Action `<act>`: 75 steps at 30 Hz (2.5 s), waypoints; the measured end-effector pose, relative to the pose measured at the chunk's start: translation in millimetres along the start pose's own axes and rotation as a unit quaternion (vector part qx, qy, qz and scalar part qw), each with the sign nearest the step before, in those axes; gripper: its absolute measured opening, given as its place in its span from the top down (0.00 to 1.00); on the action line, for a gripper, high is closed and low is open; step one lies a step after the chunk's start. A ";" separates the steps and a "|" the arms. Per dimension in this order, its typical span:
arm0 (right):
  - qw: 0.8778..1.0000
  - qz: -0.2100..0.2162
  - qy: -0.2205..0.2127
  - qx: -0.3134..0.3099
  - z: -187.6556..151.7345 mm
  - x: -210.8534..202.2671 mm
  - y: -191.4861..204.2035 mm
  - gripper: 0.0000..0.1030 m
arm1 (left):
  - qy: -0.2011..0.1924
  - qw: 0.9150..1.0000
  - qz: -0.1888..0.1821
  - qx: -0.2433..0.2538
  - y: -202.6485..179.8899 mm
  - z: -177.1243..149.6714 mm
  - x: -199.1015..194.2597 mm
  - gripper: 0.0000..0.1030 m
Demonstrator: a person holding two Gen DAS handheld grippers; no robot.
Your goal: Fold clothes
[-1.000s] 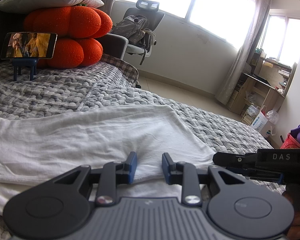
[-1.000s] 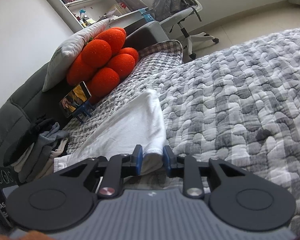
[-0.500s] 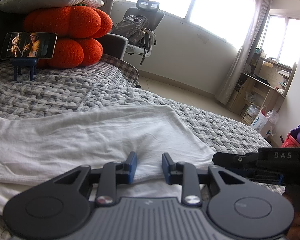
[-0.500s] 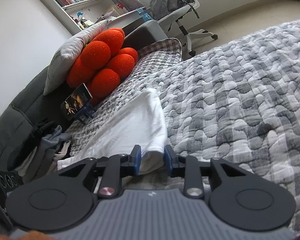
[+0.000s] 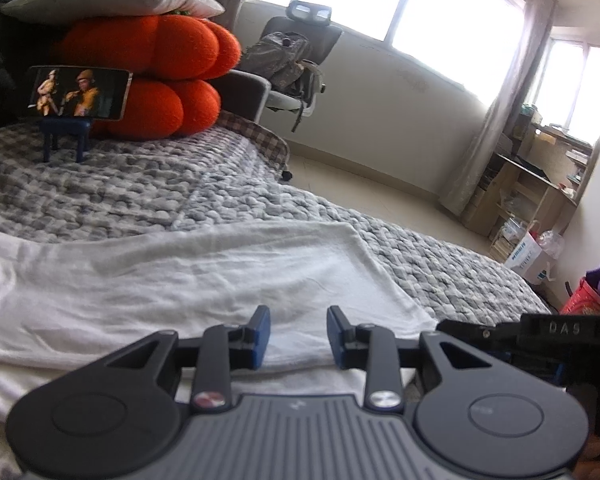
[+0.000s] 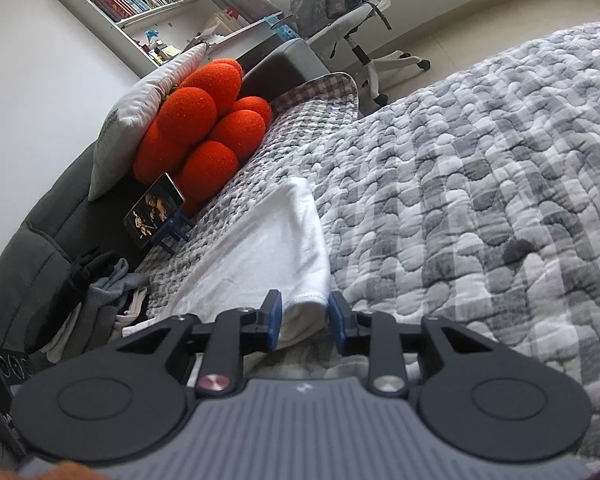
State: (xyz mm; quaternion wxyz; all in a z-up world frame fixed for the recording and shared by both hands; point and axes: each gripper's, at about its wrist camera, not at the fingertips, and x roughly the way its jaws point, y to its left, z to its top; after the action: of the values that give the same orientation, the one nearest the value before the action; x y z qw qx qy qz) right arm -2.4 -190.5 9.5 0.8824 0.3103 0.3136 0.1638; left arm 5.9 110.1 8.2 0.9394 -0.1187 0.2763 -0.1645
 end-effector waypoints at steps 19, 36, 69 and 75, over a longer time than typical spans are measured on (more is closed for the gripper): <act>0.999 0.038 0.003 0.013 -0.9 -5.2 -14.4 0.69 | 0.011 0.998 0.062 0.018 -9.7 -13.4 -27.4 0.68; 0.999 0.047 -0.002 0.019 1.0 -4.6 -15.4 0.67 | 0.005 0.999 0.048 0.012 -21.9 15.0 -27.6 0.68; 0.999 -0.014 -0.016 -0.028 3.4 11.1 11.9 0.86 | 0.012 0.999 0.046 0.024 -9.5 22.6 -27.8 0.68; 0.995 -0.006 -0.045 -0.093 -2.1 6.2 37.5 0.86 | 0.015 0.998 0.052 -0.007 13.6 22.6 -33.6 0.68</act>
State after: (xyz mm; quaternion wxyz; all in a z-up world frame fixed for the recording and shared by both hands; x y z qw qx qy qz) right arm -2.6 -158.3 29.8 0.9216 0.2317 0.2587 0.1730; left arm -4.8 138.2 38.6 0.9415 -0.1080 0.2977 -0.1149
